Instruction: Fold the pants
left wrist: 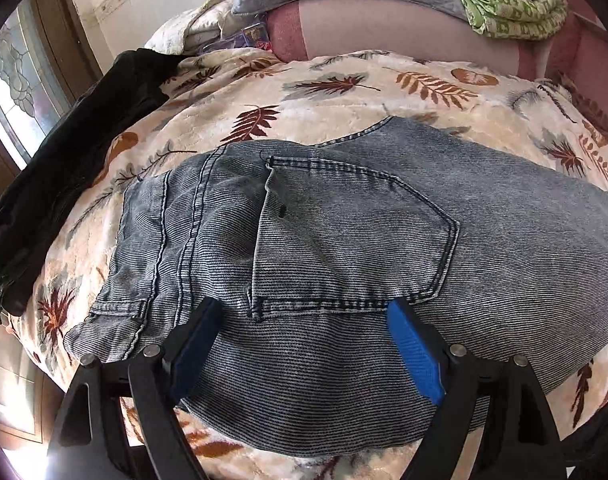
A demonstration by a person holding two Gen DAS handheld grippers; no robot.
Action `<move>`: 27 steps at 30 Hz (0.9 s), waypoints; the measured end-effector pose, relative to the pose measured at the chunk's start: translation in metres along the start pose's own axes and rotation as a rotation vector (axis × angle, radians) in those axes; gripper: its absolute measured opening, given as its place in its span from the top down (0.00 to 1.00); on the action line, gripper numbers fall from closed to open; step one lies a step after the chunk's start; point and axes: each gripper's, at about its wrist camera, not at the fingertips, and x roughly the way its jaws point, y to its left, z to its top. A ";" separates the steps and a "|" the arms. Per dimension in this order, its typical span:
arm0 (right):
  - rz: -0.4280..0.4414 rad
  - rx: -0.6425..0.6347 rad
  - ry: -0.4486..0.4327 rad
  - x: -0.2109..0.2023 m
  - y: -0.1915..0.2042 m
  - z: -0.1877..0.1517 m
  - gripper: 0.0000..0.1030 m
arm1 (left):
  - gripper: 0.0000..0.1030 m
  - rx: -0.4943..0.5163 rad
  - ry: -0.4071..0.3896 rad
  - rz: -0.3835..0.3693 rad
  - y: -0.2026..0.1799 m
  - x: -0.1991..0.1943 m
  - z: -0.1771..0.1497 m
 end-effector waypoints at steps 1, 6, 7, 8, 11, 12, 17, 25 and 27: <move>0.002 -0.024 -0.023 -0.003 0.003 0.000 0.23 | 0.17 -0.013 -0.005 -0.011 0.002 -0.003 0.001; -0.113 -0.060 -0.040 0.000 0.009 0.003 0.19 | 0.17 -0.022 -0.027 -0.008 0.003 -0.006 0.005; -0.143 -0.054 -0.024 0.004 0.008 0.003 0.19 | 0.17 -0.026 -0.005 -0.010 0.004 0.000 0.004; -0.169 -0.047 -0.003 0.009 0.006 0.004 0.18 | 0.17 -0.028 0.008 -0.001 0.004 0.006 0.002; -0.218 -0.084 0.015 0.015 0.010 0.005 0.16 | 0.13 -0.043 -0.019 -0.006 0.005 0.008 -0.002; -0.234 -0.106 0.019 0.017 0.012 0.004 0.15 | 0.13 -0.047 -0.024 -0.012 0.006 0.008 -0.002; -0.269 -0.129 0.022 0.023 0.017 0.002 0.13 | 0.10 -0.053 -0.050 -0.039 0.011 0.009 -0.006; -0.281 -0.185 -0.064 0.004 0.044 0.004 0.13 | 0.09 -0.055 -0.072 -0.075 0.015 0.011 -0.007; -0.298 -0.163 -0.071 0.004 0.042 0.011 0.12 | 0.08 -0.057 -0.076 -0.077 0.015 0.011 -0.007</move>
